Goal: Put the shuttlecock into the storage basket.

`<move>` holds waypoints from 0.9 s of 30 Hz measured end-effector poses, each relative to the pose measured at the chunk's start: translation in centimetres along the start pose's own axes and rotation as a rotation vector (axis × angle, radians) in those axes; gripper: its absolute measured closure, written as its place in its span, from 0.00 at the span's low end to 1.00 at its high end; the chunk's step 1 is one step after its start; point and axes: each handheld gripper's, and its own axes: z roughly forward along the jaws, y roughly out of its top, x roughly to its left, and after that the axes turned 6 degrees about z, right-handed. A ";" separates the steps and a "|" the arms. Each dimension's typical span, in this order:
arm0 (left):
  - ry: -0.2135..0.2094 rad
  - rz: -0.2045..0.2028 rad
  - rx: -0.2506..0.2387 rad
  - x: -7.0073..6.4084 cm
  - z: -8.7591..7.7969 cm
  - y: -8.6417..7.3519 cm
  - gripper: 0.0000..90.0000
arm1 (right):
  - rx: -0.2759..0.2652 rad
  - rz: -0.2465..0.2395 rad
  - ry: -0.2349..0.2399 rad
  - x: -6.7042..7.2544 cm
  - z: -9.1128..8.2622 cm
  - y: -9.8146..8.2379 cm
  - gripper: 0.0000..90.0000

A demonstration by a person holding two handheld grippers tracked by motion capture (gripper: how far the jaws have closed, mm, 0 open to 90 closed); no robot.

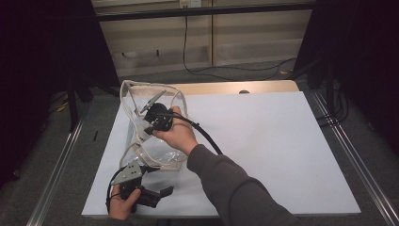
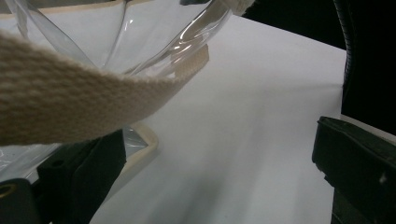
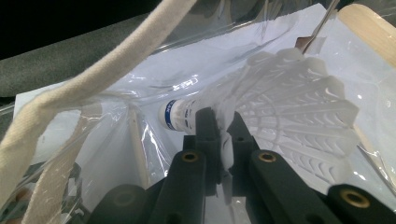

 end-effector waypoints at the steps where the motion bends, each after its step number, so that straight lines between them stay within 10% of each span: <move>1: 0.000 0.000 0.000 0.0 0.0 0.0 0.03 | 0.000 0.001 -0.002 0.0 0.0 0.0 0.96; 13: 0.002 0.002 0.000 0.0 0.0 0.0 0.03 | -0.033 0.047 -0.009 -0.5 -0.9 -0.1 0.38; 27: 0.005 -0.003 -0.002 -0.1 0.1 0.0 0.03 | -0.110 0.042 0.001 -0.2 -3.7 0.0 0.18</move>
